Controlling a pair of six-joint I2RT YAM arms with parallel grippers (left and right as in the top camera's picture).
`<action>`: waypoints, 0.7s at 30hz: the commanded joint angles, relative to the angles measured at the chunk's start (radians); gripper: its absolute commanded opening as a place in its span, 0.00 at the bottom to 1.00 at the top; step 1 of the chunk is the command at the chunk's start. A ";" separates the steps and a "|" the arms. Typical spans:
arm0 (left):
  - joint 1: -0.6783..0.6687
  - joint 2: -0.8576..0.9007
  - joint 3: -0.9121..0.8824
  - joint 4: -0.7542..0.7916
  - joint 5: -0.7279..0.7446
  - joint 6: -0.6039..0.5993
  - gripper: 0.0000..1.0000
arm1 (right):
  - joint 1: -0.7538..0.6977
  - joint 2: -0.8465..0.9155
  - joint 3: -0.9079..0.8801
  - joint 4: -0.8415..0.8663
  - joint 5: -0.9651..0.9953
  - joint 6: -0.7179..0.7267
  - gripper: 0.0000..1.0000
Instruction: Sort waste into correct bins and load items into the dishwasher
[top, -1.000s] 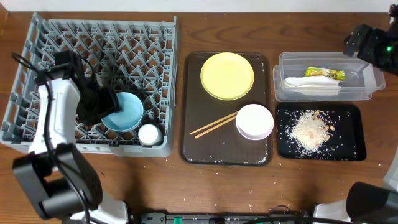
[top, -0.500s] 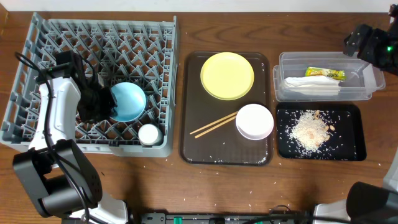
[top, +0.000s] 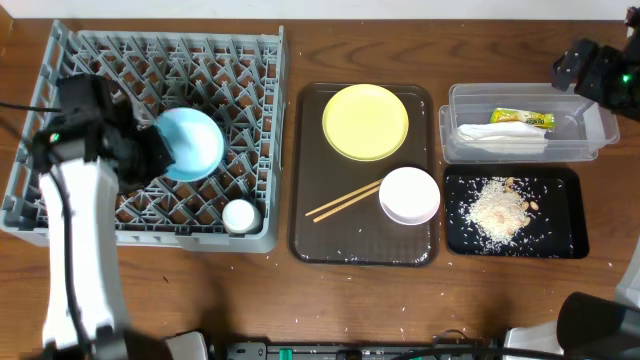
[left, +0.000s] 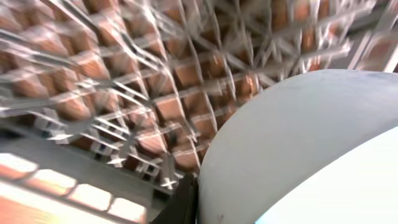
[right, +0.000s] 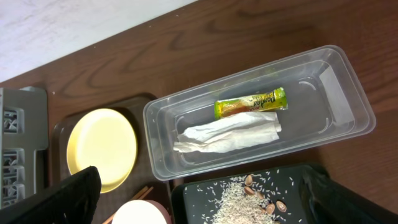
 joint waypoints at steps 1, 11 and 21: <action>-0.059 -0.063 0.024 0.005 -0.243 -0.111 0.08 | -0.010 0.003 0.006 -0.002 -0.002 0.011 0.99; -0.344 -0.025 0.004 0.004 -0.800 -0.333 0.08 | -0.010 0.003 0.006 -0.002 -0.002 0.011 0.99; -0.565 0.187 -0.001 -0.003 -1.160 -0.476 0.08 | -0.010 0.003 0.006 -0.002 -0.002 0.011 0.99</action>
